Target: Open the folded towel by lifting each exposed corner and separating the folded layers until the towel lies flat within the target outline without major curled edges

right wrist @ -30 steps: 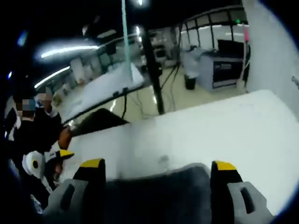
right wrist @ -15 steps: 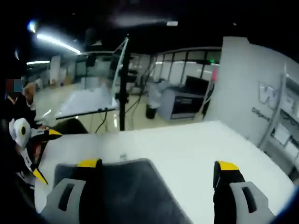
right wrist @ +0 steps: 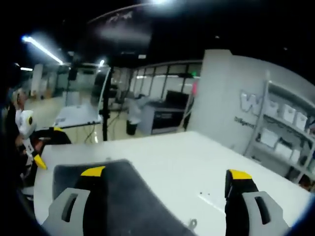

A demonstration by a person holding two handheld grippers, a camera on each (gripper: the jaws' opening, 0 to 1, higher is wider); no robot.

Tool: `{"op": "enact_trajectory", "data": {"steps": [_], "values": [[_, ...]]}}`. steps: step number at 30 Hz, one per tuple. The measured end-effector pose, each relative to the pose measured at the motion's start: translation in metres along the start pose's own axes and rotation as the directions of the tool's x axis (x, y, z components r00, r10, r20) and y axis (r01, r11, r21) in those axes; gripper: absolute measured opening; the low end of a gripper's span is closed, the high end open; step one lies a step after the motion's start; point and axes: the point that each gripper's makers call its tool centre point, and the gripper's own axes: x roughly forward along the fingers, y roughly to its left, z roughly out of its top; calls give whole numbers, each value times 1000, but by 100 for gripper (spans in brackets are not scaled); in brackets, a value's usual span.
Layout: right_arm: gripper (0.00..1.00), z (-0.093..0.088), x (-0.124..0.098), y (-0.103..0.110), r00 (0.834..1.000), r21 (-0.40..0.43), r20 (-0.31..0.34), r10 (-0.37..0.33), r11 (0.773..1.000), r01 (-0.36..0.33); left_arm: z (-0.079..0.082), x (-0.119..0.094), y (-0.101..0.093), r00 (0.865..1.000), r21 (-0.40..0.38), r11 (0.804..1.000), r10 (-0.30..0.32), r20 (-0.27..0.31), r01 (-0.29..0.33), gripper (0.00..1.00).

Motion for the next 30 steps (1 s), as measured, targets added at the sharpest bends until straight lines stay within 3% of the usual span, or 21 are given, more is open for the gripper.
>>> {"op": "enact_trajectory", "data": {"steps": [2, 4, 9, 15, 19, 23, 28, 30], "values": [[100, 1, -14, -9, 999, 6, 18, -29, 1000, 29, 5, 3, -11, 998, -8, 998, -67, 4, 67, 94], [100, -1, -31, -19, 998, -3, 16, -62, 998, 62, 9, 7, -12, 997, -21, 997, -77, 6, 78, 96], [100, -2, -77, -42, 990, 31, 66, -124, 992, 123, 27, 16, -8, 998, 45, 997, -66, 9, 65, 99], [100, -21, -142, -65, 970, 68, 98, -224, 974, 218, 40, 16, -22, 988, -20, 988, -154, 32, 155, 98], [100, -35, -180, -65, 960, 89, 109, -259, 964, 250, 44, 13, -30, 985, -19, 985, -171, 31, 172, 98], [100, -56, -229, -63, 936, 111, 123, -329, 942, 316, 50, 9, -34, 985, 7, 985, -170, 23, 170, 98], [100, -89, -269, -48, 922, 128, 106, -373, 924, 359, 55, 9, -44, 979, -54, 977, -203, 27, 204, 96], [100, -96, -282, -42, 919, 124, 103, -381, 921, 368, 54, 8, -49, 980, -34, 979, -199, 17, 199, 97]]}}
